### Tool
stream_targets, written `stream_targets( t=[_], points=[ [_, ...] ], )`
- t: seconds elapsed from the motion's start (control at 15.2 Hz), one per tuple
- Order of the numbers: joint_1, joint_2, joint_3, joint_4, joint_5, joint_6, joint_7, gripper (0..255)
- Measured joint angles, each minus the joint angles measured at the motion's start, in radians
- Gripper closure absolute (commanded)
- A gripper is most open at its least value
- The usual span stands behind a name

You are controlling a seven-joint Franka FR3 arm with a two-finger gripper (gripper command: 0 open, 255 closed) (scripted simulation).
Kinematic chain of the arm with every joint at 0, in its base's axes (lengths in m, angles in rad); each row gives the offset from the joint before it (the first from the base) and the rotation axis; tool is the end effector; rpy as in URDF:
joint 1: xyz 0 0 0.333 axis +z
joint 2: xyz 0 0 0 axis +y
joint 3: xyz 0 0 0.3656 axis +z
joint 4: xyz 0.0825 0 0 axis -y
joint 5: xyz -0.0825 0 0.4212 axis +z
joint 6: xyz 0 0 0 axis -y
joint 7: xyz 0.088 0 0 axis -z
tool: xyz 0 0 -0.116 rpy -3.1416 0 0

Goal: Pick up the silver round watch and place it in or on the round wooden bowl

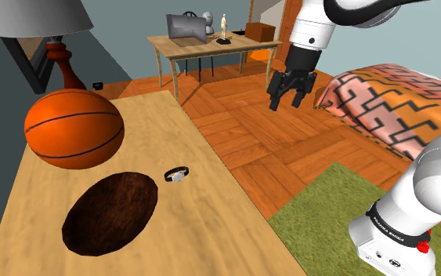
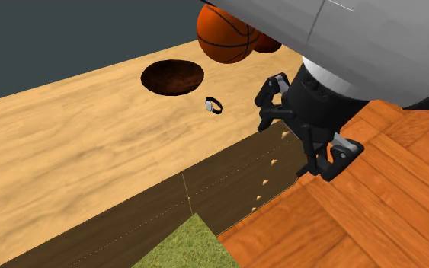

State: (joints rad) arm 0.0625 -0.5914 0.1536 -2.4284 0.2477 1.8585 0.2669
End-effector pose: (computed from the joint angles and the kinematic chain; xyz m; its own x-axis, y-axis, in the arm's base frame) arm 0.3708 0.1107 0.5351 0.9895 -0.1417 -0.0271 -0.1441 -0.9780 -0.1508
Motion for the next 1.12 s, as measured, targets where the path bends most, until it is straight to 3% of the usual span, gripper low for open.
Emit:
stream_targets(
  t=[0.59, 1.12],
  points=[
    [0.044, 0.26, 0.135, 0.086, 0.063, 0.187, 0.148, 0],
    [0.077, 0.554, 0.231, 0.254, 0.029, 0.326, 0.302, 0]
  ],
)
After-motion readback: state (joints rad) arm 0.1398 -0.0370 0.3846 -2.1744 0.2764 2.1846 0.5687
